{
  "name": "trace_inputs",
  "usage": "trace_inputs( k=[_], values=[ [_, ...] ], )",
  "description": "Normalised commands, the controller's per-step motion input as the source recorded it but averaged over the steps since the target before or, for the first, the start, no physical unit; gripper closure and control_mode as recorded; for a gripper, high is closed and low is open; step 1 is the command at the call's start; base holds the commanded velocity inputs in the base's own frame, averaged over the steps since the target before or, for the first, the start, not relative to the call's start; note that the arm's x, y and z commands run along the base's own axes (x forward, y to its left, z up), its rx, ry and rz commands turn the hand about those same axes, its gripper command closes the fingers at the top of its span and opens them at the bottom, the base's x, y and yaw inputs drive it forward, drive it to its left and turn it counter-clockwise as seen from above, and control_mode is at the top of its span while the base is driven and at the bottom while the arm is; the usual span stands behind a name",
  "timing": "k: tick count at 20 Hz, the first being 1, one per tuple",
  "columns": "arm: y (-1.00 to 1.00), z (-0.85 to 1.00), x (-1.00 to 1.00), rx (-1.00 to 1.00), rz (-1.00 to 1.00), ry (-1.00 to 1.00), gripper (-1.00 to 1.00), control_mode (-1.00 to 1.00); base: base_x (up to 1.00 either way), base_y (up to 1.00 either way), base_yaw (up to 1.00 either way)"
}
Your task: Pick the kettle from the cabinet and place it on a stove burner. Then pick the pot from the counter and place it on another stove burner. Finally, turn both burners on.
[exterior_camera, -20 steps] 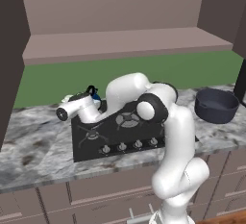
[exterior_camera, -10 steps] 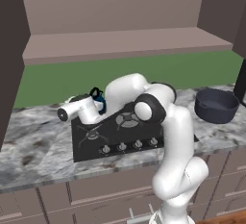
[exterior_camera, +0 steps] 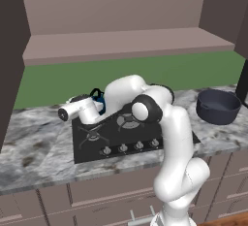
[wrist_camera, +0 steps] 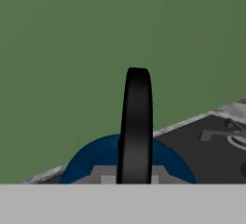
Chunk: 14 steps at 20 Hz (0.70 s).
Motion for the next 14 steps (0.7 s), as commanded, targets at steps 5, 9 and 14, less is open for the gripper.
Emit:
trace_inputs(
  k=[5, 9, 14],
  values=[
    [0.0, -0.18, 0.08, 0.0, 0.0, 0.0, 1.0, -1.0, 0.0, 0.0, 0.0],
    [0.0, -0.2, 0.02, 0.0, 0.0, 0.0, 1.0, -1.0, 0.0, 0.0, 0.0],
    [0.0, -0.27, 0.0, 0.0, 0.0, 0.0, -1.0, -1.0, 0.0, 0.0, 0.0]
  ],
)
